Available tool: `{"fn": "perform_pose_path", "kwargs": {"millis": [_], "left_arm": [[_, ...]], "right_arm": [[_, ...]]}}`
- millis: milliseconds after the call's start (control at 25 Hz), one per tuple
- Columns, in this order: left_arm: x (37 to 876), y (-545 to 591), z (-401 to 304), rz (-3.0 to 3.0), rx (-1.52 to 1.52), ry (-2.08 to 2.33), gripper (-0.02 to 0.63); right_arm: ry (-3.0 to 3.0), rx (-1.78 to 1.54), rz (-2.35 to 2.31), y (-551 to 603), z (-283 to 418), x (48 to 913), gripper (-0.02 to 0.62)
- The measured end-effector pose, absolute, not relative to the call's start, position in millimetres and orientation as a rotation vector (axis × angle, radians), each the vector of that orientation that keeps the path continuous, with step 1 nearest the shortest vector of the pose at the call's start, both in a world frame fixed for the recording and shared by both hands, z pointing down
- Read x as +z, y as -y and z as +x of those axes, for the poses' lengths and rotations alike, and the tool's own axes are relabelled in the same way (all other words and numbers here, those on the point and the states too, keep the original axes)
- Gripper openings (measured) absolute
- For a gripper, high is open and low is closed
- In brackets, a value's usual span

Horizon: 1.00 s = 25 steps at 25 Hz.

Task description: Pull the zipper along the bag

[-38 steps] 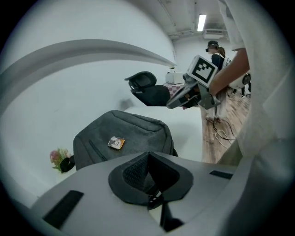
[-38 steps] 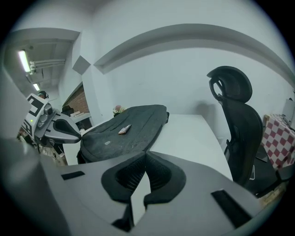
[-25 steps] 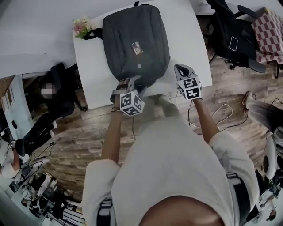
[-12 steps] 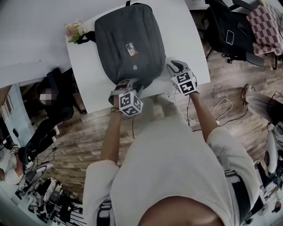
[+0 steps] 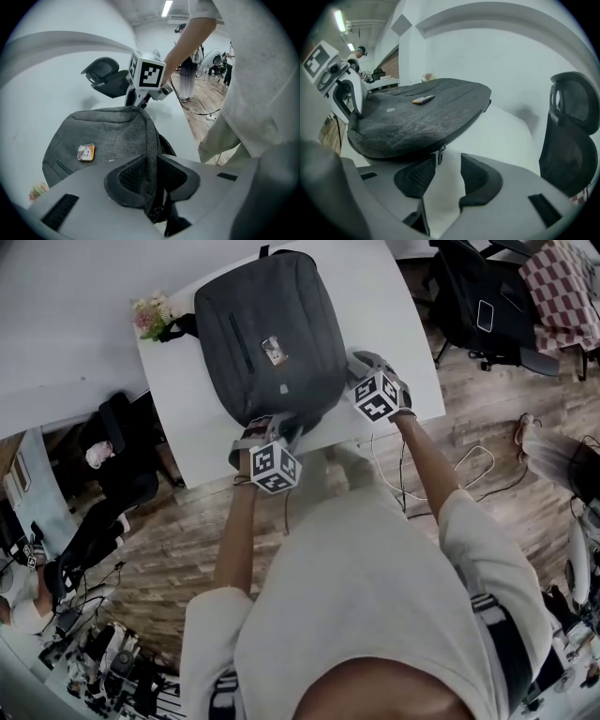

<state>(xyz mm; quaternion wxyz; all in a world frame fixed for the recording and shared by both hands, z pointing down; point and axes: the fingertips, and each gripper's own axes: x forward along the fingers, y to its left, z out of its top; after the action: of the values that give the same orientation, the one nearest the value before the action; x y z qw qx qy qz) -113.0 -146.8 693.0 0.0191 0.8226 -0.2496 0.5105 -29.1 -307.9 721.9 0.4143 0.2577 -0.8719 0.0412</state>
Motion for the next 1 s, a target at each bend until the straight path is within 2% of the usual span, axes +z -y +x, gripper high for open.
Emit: {"fn": "perform_pose_path", "kwargs": {"millis": [280,480,1000], "left_arm": [[693,147,-113,2.552,1.586,0.764,0.094],[692,147,-113,2.547,1.578,0.765,0.094],[694,154,-101,2.502,1.502,0.848,0.091]], "right_arm": [[2.166,-0.031,0.505,315,-42,725,0.147],[2.152,-0.099,0.455,310,-45,724,0.021],[1.973,-0.171,0.445,299,-24,730,0.02]]}}
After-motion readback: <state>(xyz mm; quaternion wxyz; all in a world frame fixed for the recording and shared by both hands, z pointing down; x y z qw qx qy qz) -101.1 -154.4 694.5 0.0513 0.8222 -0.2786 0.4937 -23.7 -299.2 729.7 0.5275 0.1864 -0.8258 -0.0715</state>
